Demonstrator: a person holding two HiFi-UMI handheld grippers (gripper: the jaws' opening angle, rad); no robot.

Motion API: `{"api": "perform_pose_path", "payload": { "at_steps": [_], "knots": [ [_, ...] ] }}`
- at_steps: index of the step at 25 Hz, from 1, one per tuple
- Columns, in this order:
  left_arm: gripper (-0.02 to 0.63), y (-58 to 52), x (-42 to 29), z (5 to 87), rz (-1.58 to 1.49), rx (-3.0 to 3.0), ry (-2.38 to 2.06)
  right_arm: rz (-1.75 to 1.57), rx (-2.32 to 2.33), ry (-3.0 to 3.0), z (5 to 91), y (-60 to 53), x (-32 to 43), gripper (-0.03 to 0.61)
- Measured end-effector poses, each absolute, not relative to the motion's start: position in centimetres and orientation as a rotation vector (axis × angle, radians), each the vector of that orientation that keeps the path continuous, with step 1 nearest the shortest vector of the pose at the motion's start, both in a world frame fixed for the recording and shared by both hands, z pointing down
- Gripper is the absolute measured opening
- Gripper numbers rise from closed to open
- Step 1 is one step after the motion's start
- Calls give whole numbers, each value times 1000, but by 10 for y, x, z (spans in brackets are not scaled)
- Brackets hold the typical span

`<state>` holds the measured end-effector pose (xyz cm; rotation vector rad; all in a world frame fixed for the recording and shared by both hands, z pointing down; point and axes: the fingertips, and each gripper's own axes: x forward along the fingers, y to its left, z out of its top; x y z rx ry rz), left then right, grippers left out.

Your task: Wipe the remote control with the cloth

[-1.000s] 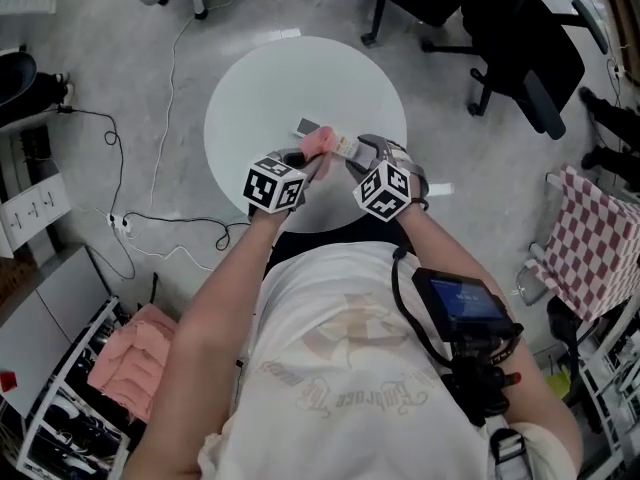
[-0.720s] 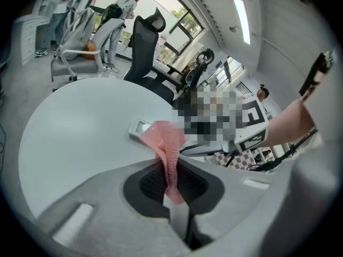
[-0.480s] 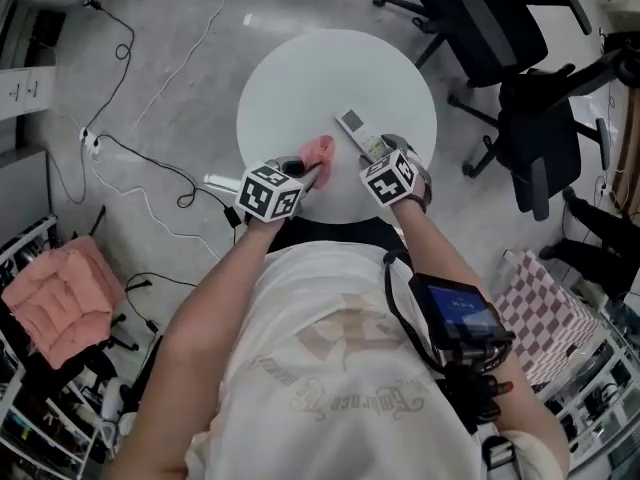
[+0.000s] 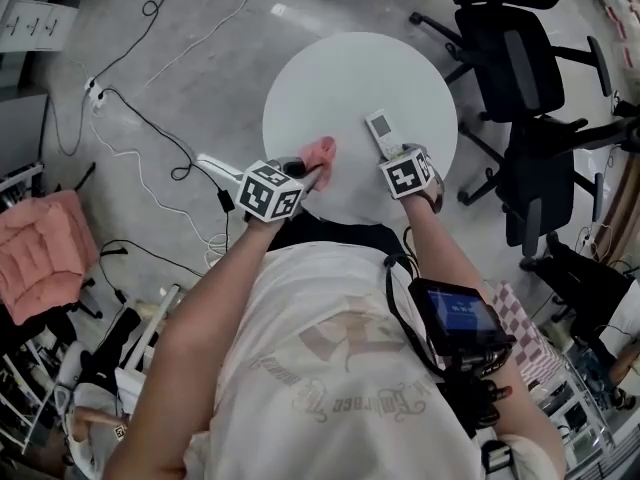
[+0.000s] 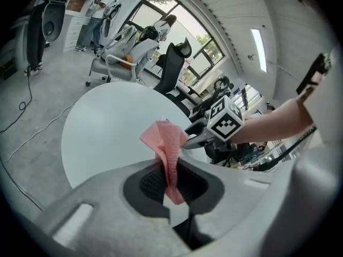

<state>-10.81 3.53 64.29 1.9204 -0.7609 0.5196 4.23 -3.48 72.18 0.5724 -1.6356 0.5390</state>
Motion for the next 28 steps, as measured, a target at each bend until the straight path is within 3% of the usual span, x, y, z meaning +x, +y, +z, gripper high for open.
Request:
{"api": "perform_pose_path", "payload": {
  "at_steps": [18,28],
  "knots": [
    [20,26,-76,629,237,1804,-645,1551,709,-1948,684,7,38,252],
    [20,22,-28,578,-77,1760,-358,1919,589,-2432,584,-19,7,252]
  ]
}}
